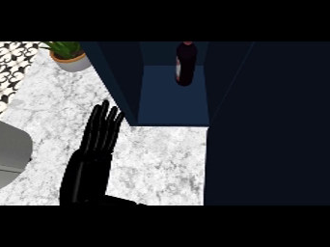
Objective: Pick up the wine, place it into the cabinet and close the cabinet
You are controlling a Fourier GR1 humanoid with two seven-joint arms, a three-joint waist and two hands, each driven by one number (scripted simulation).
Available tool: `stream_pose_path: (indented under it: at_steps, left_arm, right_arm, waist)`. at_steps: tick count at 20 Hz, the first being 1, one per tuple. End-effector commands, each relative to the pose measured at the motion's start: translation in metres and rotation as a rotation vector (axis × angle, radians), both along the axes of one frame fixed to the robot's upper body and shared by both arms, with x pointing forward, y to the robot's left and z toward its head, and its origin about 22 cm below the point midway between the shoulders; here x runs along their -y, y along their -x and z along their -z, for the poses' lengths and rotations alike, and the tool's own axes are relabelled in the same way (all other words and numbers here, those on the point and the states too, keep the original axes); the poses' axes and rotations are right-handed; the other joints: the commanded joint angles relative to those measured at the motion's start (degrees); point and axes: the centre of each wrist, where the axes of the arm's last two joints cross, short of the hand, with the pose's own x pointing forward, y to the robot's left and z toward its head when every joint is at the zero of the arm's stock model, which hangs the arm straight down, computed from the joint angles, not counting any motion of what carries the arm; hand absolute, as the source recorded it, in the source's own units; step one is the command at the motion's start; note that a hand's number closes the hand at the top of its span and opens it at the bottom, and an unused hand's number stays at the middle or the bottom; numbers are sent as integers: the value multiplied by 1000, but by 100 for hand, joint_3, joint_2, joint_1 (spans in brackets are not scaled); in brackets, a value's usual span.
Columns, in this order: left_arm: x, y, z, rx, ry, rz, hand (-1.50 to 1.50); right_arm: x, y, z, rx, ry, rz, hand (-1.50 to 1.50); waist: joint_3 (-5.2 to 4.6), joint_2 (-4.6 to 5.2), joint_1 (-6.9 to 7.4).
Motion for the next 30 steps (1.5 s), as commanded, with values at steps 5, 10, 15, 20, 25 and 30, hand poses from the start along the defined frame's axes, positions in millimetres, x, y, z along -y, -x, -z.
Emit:
stream_pose_path:
  at_steps: [5, 10, 15, 20, 25, 30]
  left_arm:
    - [-42, 32, -6, 30, -32, -98, -150]
    - [-66, 68, -17, 26, -54, -165, -150]
    - [-105, 66, -26, 37, -18, -206, -150]
    - [-128, 104, -20, 8, -18, -217, -150]
    - [-157, 105, -13, 15, -30, -231, -150]
    - [-179, 109, -37, 54, -35, -218, -150]
  right_arm:
    - [-5, 1, -2, -48, 208, -260, 150]
    - [-21, 37, -3, -123, 156, -375, 150]
    - [-52, 42, -6, -129, 122, -468, 150]
    - [-75, 62, -16, -143, 73, -483, 150]
    - [-115, 47, -22, -92, 119, -476, 150]
    - [-150, 49, -27, -18, 162, -474, 150]
  waist:
    - [-5, 12, 39]
    - [-6, -11, 36]
    - [-11, -2, 25]
    - [-16, -36, 71]
    - [-21, -25, 62]
    - [-14, -15, 71]
